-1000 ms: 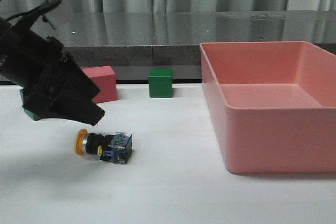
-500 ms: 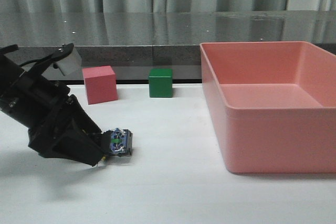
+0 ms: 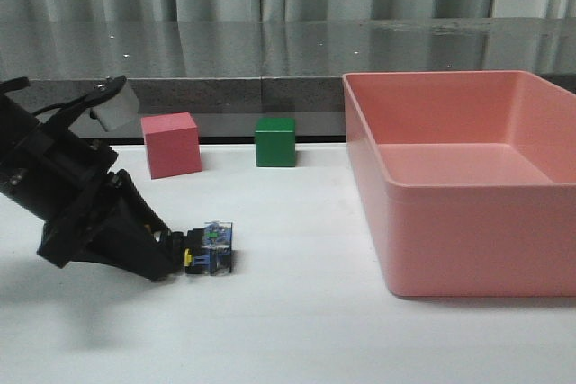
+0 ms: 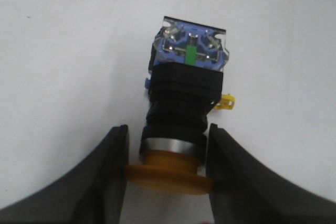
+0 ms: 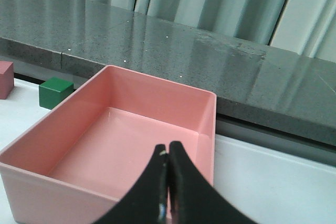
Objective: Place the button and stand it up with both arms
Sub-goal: 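Lift the button with the left gripper and rotate it cap-up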
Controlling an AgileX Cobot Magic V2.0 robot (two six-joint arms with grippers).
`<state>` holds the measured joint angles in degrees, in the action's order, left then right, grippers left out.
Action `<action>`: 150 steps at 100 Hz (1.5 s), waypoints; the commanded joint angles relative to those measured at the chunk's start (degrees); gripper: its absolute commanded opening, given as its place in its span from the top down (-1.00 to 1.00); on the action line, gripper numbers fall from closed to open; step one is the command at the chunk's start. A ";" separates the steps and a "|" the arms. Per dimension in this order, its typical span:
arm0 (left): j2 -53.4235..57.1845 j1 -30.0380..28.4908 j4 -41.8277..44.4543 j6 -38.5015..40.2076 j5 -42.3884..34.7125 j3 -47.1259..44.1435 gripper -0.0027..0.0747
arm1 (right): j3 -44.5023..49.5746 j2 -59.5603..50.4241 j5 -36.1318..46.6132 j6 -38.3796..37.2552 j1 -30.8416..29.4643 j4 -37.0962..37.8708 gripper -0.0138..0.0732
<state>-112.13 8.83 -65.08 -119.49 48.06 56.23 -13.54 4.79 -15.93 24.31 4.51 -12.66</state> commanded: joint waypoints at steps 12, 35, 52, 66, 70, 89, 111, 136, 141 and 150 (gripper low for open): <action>12.59 0.20 12.95 6.46 1.08 2.84 0.98 | -1.45 0.70 3.90 -0.03 -0.34 -0.31 0.94; 22.73 5.00 45.74 29.93 -1.17 12.91 0.98 | -1.45 0.70 3.90 -0.03 -0.34 -0.31 0.94; 23.01 13.34 71.94 47.59 1.45 18.19 0.98 | -1.45 0.70 3.90 -0.03 -0.34 -0.31 0.94; 22.25 21.66 90.49 57.12 3.58 18.28 0.98 | -1.45 0.70 3.90 -0.03 -0.34 -0.31 0.94; 21.95 24.04 95.43 58.93 4.94 18.28 0.98 | -1.45 0.70 3.90 -0.03 -0.34 -0.31 0.94; 17.63 32.26 110.66 67.21 8.53 18.28 0.98 | -1.45 0.70 3.90 -0.03 -0.34 -0.31 0.94; 11.91 35.27 114.34 67.85 8.90 18.28 0.98 | -1.45 0.70 3.90 -0.03 -0.34 -0.31 0.94; 8.04 35.44 113.21 67.85 11.26 18.28 0.98 | -1.45 0.70 3.90 -0.03 -0.34 -0.31 0.94; 7.82 35.44 112.51 67.85 11.26 18.28 0.98 | -1.45 0.70 3.90 -0.03 -0.34 -0.31 0.94; 7.58 35.44 112.34 67.85 11.26 18.28 0.98 | -1.45 0.70 3.90 -0.03 -0.34 -0.31 0.94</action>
<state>-106.89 43.64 45.74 -52.24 58.02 72.82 -13.54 4.79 -15.93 24.31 4.51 -12.66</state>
